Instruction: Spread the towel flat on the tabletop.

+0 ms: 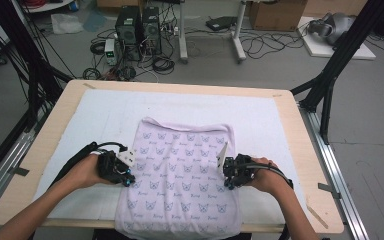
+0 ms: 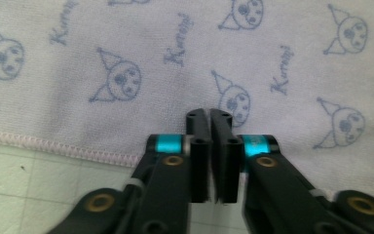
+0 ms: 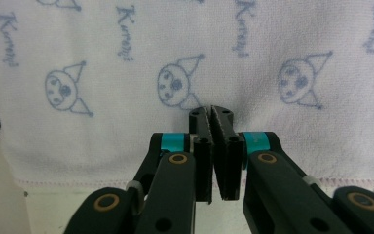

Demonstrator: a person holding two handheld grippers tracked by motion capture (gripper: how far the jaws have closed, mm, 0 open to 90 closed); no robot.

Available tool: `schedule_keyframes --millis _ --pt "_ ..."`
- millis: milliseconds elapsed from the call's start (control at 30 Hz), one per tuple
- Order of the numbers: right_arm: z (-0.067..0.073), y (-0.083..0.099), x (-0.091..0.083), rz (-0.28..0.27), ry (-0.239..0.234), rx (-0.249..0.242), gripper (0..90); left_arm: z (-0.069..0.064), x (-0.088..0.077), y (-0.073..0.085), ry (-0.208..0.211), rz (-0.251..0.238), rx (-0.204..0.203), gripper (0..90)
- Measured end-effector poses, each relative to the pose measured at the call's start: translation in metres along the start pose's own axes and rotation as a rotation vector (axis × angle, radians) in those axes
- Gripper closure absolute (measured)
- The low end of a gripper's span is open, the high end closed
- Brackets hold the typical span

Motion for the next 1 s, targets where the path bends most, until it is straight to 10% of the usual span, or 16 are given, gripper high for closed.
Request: schedule_keyframes --millis 600,1000 --pt "0.016 0.008 -0.059 -0.306 -0.044 -0.013 89.4 -0.018 -0.065 0.002 0.025 -0.201 0.021 88.6" --pt "0.037 0.011 -0.06 -0.335 -0.095 -0.053 84.1 -0.034 -0.064 0.007 0.044 -0.221 0.054 88.6"
Point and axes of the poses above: each handheld gripper's, and its own axes: x roughly forward along the jaws, y roughly out of its underside, z roughly to its left, the point moved 8 cm from there along x, roughly forward along the jaws, and after that the axes turned 1 degree about -x, right-handed, at the moved point
